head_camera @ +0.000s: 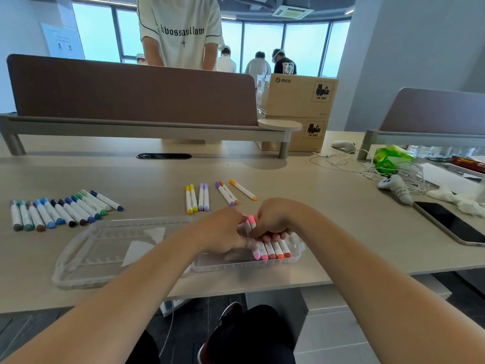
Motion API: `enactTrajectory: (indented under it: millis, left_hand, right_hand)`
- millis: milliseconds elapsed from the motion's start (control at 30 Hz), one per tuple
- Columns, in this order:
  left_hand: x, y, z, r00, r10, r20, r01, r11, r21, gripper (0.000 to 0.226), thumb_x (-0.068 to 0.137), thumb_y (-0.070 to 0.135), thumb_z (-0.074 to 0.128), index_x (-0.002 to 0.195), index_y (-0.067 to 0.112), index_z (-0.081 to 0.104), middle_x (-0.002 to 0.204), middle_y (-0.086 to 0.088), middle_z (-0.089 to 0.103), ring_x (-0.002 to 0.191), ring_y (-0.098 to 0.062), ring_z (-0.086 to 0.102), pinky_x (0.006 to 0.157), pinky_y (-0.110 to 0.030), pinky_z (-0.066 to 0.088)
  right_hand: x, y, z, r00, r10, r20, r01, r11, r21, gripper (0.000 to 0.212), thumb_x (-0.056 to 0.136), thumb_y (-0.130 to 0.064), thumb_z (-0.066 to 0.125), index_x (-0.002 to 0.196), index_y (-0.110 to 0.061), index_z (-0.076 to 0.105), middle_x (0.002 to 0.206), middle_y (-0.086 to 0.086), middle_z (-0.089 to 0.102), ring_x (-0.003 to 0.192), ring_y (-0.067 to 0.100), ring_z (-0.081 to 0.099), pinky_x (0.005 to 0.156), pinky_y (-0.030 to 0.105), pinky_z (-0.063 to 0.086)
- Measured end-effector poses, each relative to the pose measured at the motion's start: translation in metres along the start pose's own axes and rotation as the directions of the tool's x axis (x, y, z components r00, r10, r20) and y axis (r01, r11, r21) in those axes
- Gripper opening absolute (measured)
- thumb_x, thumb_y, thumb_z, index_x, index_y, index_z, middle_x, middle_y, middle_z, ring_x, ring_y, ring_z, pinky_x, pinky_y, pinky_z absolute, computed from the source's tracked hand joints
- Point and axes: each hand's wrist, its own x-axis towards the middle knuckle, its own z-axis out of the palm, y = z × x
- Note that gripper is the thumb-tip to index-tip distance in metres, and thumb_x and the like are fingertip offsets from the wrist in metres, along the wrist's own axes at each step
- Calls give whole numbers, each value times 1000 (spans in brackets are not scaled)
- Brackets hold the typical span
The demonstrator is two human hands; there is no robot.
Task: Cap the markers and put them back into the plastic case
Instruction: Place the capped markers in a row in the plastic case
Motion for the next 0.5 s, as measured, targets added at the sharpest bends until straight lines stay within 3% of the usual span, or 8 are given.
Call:
enactTrajectory:
  millis: [167, 267, 333, 433, 500]
  left_hand:
    - [5, -3, 4, 1000, 1, 18, -1, 1000, -12, 22, 83, 54, 68, 84, 34, 60, 97, 7, 63, 88, -13, 58, 81, -32, 48]
    - [6, -2, 5, 999, -43, 22, 42, 998, 38, 39, 82, 57, 67, 96, 20, 67, 110, 3, 60, 98, -16, 57, 87, -33, 48]
    - [6, -2, 2, 998, -51, 34, 49, 998, 37, 42, 82, 57, 67, 103, 21, 70, 109, 2, 60, 97, -17, 58, 84, -32, 48]
    - [6, -5, -4, 995, -61, 78, 65, 996, -53, 34, 87, 48, 67, 104, 20, 70, 96, -1, 68, 80, -14, 64, 66, -27, 50]
    - [9, -11, -8, 990, -139, 16, 140, 983, -118, 34, 91, 46, 63, 111, 20, 68, 94, 0, 69, 78, -14, 65, 70, -29, 55]
  right_hand:
    - [3, -2, -2, 999, 2, 39, -1, 999, -32, 36, 91, -30, 63, 61, -12, 55, 54, 2, 50, 42, 14, 42, 44, 19, 37]
    - [5, -4, -4, 998, -4, 58, 6, 1000, -29, 31, 91, -27, 64, 66, -10, 58, 56, 2, 52, 42, 13, 42, 42, 17, 36]
    - [7, -5, -5, 997, -7, 82, 8, 1000, -19, 24, 90, -26, 65, 74, -8, 63, 62, 4, 54, 45, 14, 43, 43, 18, 37]
    - [10, -3, -11, 994, -16, 105, 17, 1000, -10, 21, 89, -26, 65, 75, -9, 66, 65, 5, 56, 47, 15, 43, 45, 20, 35]
    - [16, -3, -16, 998, -16, 61, 17, 1000, -7, 28, 91, -22, 61, 66, -9, 62, 53, 2, 53, 42, 13, 42, 44, 19, 34]
